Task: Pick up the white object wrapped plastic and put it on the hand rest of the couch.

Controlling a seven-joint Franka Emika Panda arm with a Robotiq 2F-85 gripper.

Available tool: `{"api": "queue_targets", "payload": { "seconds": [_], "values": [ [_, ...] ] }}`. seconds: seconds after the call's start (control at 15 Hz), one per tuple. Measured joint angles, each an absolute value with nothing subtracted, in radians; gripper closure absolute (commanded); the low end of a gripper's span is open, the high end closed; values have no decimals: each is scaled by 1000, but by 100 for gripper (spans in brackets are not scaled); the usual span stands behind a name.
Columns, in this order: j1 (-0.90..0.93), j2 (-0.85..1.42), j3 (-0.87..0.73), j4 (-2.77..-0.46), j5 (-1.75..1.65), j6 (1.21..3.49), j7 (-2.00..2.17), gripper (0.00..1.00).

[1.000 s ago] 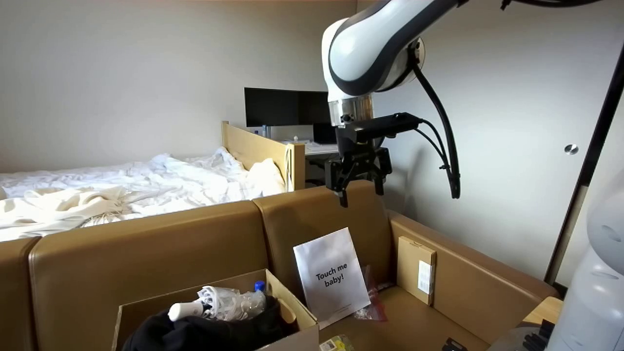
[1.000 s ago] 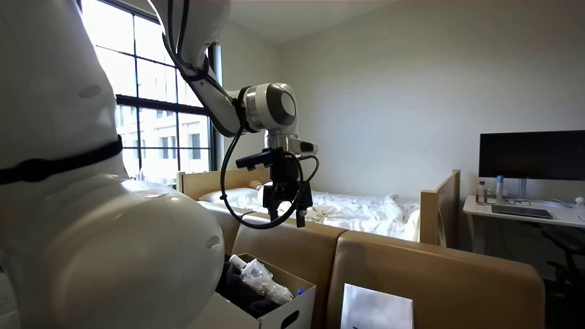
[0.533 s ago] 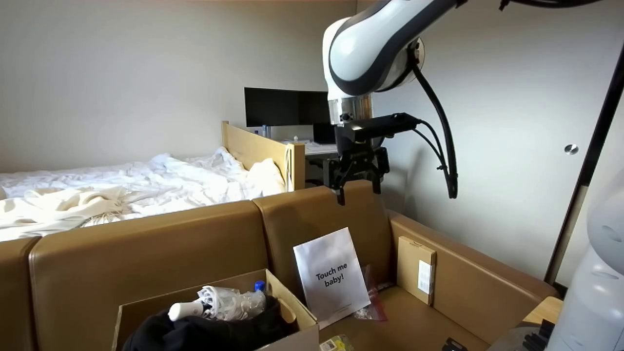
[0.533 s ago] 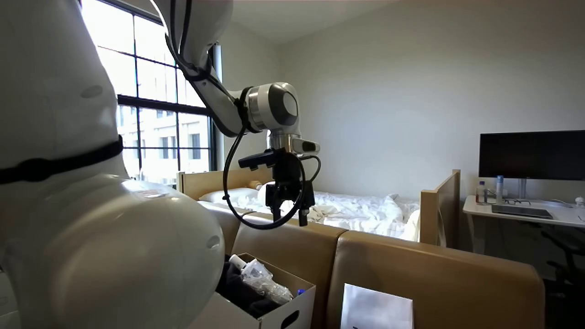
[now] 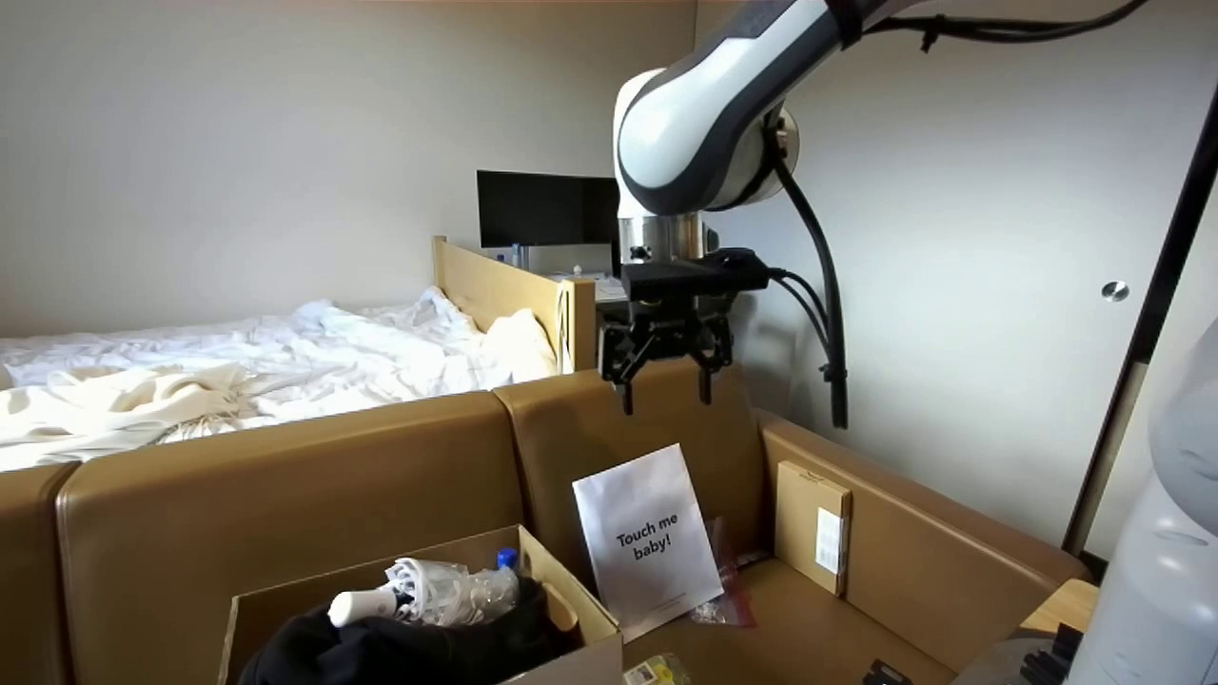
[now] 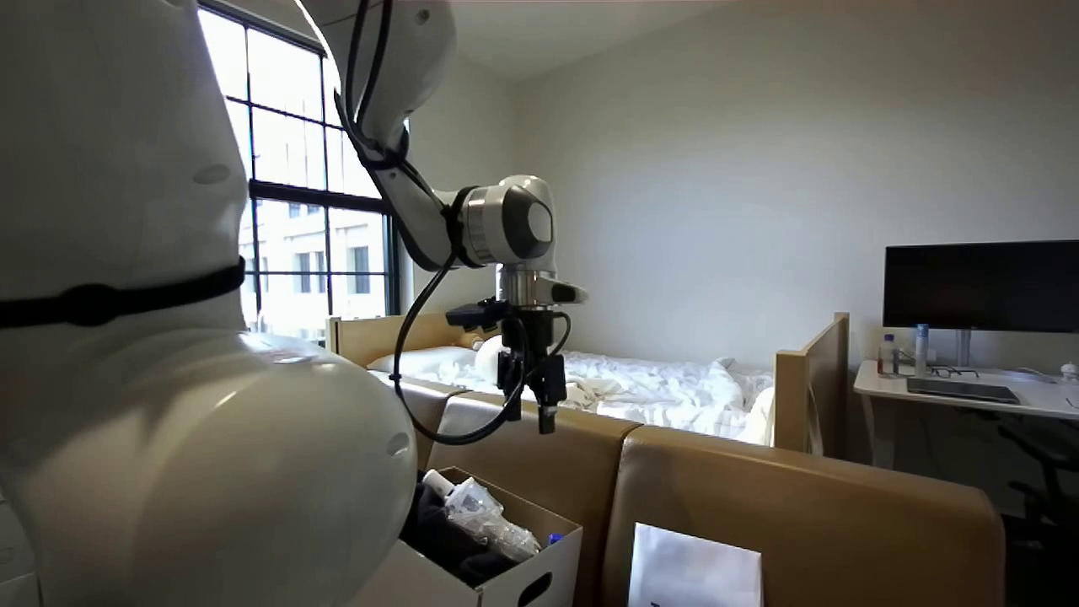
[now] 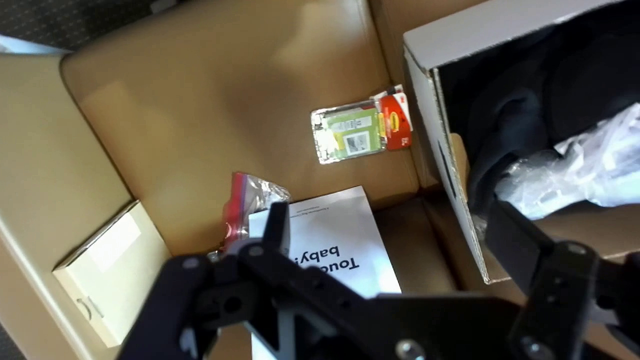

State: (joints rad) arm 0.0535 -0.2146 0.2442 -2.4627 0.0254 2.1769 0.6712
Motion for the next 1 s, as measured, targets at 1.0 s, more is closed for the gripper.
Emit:
{"api": "queue_targets", "payload": {
  "seconds": [1.0],
  "values": [
    [365,508,229,-1909,127,2397,1334,0]
  ]
}}
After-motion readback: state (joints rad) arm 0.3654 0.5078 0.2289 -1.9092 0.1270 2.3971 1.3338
